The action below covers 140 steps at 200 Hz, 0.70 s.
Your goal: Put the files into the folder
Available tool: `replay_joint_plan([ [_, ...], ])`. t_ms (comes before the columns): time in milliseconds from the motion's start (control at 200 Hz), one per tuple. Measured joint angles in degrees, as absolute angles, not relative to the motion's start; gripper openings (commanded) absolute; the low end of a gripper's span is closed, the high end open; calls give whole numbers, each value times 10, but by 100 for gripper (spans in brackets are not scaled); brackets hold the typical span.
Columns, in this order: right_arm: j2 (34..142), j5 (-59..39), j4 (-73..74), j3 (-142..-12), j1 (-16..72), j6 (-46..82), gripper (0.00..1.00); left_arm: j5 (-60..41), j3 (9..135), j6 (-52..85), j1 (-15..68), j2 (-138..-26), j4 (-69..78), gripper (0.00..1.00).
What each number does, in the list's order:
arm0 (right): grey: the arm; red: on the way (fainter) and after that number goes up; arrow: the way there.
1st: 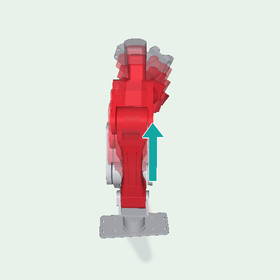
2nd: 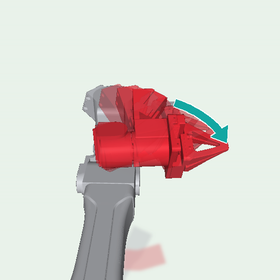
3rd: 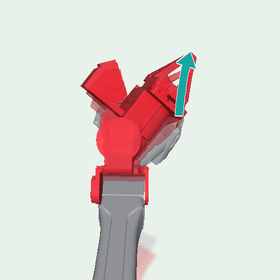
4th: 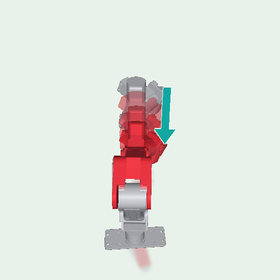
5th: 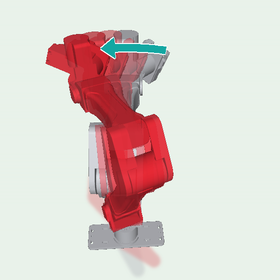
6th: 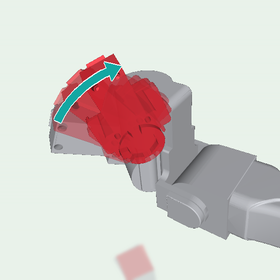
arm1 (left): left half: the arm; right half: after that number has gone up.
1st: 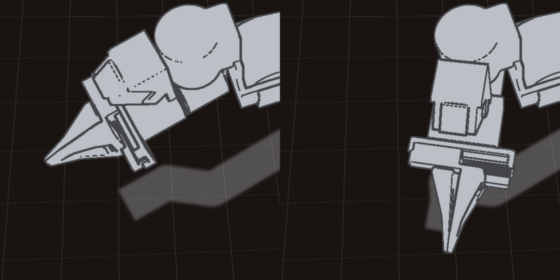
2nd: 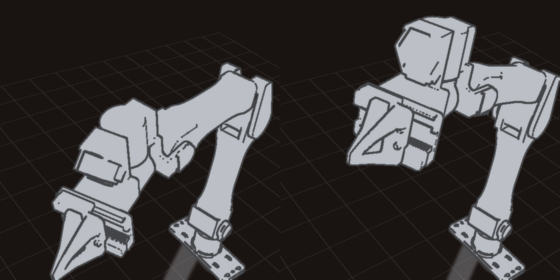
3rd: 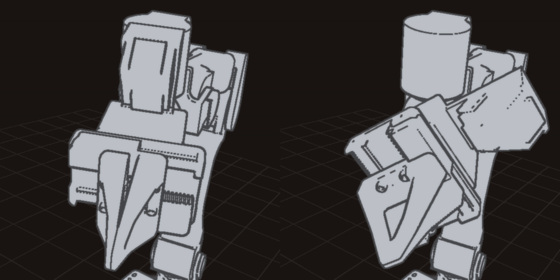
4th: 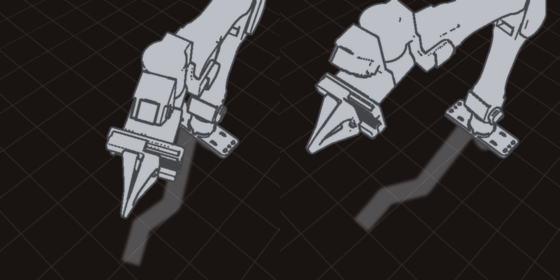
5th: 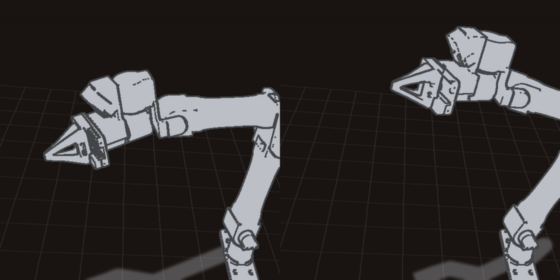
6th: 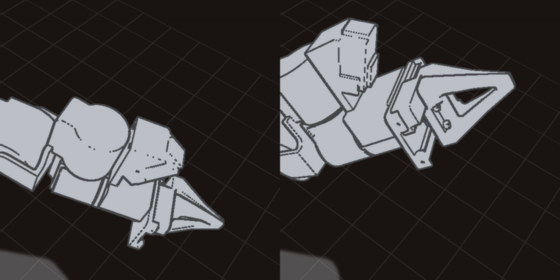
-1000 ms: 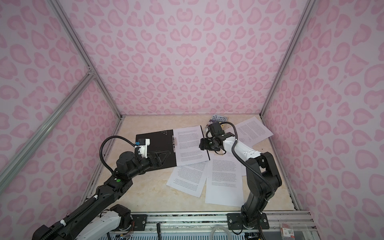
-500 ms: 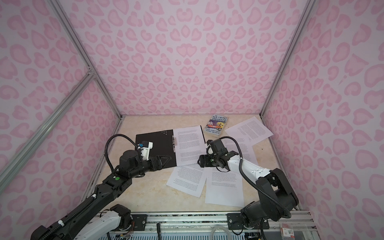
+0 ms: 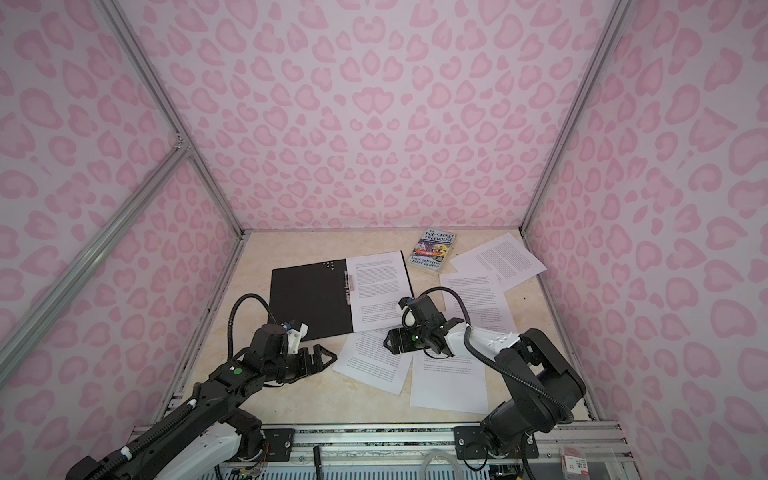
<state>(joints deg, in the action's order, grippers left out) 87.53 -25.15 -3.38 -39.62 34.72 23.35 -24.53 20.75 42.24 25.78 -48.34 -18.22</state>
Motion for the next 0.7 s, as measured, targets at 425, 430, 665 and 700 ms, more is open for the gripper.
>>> replay_joint_plan([
  [425, 880, -270, -2, -390, 355, 236, 83, -257, 175, 496, 313, -534, -135, 100],
  [430, 881, -270, -2, -390, 356, 236, 83, -256, 174, 499, 314, -534, -133, 100],
  [665, 896, -270, -1, -394, 365, 236, 82, -221, 142, 602, 344, -510, -69, 100],
  [700, 897, -270, 0, -395, 366, 236, 82, -213, 139, 617, 348, -507, -63, 100],
])
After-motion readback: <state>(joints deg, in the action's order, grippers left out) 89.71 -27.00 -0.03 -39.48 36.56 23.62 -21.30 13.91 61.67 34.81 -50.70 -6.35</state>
